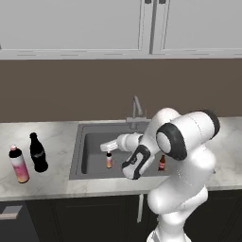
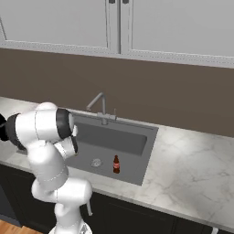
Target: Place the large bottle from the dining counter next to the other large bottle outside the sink, and place the small bottle from the dining counter next to the other small bottle inside the sink.
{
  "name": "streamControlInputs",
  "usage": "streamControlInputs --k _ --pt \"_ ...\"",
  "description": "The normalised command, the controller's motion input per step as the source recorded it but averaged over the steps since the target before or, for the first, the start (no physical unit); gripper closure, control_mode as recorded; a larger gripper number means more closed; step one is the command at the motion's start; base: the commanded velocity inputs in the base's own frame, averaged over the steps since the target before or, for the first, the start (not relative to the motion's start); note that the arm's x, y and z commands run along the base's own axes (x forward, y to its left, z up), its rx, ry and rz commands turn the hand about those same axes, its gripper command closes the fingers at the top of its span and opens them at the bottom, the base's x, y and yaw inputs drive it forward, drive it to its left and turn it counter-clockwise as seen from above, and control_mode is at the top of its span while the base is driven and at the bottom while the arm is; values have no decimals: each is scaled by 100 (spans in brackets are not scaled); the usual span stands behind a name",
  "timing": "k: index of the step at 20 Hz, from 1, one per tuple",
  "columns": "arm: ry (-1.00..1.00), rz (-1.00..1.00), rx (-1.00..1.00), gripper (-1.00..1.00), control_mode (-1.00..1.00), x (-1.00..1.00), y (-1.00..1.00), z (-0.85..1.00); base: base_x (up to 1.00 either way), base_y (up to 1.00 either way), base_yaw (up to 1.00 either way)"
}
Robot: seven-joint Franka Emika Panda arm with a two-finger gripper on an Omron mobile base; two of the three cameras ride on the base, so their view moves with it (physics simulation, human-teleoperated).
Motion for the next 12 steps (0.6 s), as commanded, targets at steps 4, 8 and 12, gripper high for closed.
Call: streamControlInputs --k 4,8,12 --pt "0 -1 9 -100 -100 -60 -11 100 0 0 0" --pt "1 0 8 -100 -100 -33 -1 100 0 0 0" --pt "2 1 6 -100 -100 0 4 100 0 0 0"
